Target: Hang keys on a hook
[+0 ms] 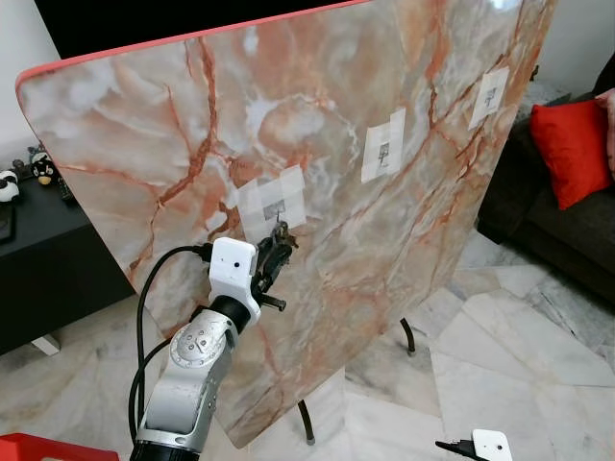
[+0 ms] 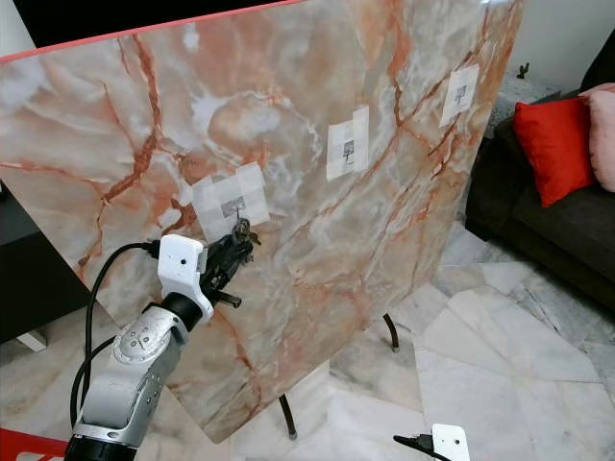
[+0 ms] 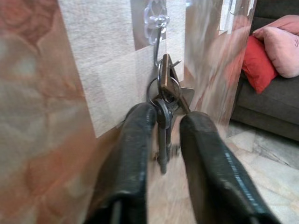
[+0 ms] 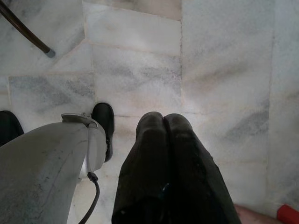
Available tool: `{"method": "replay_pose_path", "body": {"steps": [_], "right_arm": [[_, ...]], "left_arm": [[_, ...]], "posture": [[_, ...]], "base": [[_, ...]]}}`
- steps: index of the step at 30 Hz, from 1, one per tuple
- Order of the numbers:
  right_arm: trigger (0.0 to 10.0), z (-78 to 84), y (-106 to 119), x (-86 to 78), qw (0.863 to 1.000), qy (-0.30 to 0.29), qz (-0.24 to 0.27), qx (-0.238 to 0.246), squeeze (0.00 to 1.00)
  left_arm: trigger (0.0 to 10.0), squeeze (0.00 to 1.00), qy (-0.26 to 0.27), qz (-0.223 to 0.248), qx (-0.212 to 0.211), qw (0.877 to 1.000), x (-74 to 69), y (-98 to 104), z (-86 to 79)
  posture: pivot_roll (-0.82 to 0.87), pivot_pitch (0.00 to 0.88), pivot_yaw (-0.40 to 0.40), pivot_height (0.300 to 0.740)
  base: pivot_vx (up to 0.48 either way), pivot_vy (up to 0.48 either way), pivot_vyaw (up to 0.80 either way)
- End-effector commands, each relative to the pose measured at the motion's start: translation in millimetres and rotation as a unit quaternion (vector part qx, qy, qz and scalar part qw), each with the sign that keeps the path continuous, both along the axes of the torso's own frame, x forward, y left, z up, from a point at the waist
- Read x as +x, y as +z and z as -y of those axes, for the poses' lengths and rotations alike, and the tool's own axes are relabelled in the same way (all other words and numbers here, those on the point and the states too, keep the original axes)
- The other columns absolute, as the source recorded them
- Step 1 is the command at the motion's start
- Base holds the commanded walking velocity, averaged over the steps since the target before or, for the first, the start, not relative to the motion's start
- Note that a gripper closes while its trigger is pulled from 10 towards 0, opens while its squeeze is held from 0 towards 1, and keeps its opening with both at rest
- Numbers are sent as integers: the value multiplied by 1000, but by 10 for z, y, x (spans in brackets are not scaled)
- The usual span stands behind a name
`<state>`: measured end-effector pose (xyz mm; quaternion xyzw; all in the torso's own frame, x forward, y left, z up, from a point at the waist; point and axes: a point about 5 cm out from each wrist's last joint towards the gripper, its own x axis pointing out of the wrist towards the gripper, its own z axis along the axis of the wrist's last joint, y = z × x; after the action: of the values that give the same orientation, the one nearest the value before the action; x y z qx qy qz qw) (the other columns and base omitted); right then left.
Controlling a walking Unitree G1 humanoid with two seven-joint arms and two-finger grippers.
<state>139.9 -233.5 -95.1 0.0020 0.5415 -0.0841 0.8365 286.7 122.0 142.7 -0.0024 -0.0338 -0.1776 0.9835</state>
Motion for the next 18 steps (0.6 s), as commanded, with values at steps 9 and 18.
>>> {"method": "replay_pose_path", "body": {"steps": [9,18], "right_arm": [[10000,18,9,12,1000,0,0,-1,0],[10000,16,8,13,1000,0,0,-1,0]], "left_arm": [[10000,631,87,-24,11,996,-22,-152,-427],[10000,0,159,-59,28,985,-123,-459,-868]], "posture": [[3,0,-37,740],[1,0,-34,740]], "base": [[0,0,0],[0,0,0]]}}
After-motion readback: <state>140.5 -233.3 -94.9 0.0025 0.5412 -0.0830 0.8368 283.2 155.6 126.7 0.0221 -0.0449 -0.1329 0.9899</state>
